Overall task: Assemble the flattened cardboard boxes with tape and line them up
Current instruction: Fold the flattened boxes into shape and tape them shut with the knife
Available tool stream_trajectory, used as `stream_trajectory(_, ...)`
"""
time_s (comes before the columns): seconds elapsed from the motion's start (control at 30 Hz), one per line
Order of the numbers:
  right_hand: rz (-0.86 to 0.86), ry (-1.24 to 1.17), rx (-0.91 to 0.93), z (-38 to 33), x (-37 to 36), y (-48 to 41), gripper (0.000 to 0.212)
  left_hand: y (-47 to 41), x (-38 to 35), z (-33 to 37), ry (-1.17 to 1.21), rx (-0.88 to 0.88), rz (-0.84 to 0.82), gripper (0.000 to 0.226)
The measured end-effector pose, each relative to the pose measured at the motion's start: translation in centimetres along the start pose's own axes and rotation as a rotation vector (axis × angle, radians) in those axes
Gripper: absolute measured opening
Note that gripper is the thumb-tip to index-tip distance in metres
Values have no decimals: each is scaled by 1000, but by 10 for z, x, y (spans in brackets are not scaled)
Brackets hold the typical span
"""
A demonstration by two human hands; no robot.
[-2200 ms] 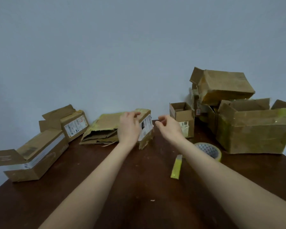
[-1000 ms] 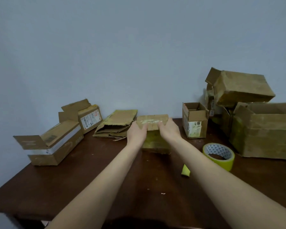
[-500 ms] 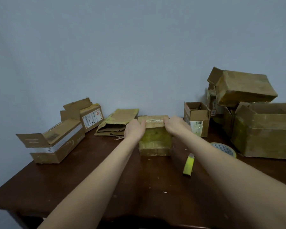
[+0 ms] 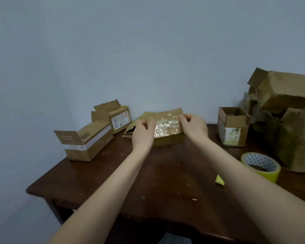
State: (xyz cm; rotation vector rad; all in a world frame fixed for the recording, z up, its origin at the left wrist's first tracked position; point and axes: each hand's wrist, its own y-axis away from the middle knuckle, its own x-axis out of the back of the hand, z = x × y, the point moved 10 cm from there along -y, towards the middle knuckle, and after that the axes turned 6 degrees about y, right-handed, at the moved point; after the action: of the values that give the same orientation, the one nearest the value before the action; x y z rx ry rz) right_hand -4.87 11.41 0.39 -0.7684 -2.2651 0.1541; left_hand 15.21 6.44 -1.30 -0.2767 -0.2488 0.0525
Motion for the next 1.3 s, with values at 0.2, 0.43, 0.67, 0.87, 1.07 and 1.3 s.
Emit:
stream_trajectory(0.2,-91,-104,77,-60,-76,6,23,-19,91,-24,53,-28,206,50)
stream_trajectory(0.43,-107,-298,70,-106,-150,-12,20,-47,161,-26,-1,-94,295,33)
stream_trajectory(0.67,-260,-149,-11,-87,-209,-12,25,-39,162,-68,-287,-58,246,30)
stream_trajectory(0.87,-374,-104,-56,-60,-234,6,40,-29,149,-118,-354,110,197,33)
stream_trajectory(1.07,-346,-158,-55,-56,-214,11,28,-22,141,-95,-367,29,236,23)
stream_trajectory(1.3,-254,-303,-120,-50,-173,32,20,35,149,-57,-375,-75,336,20)
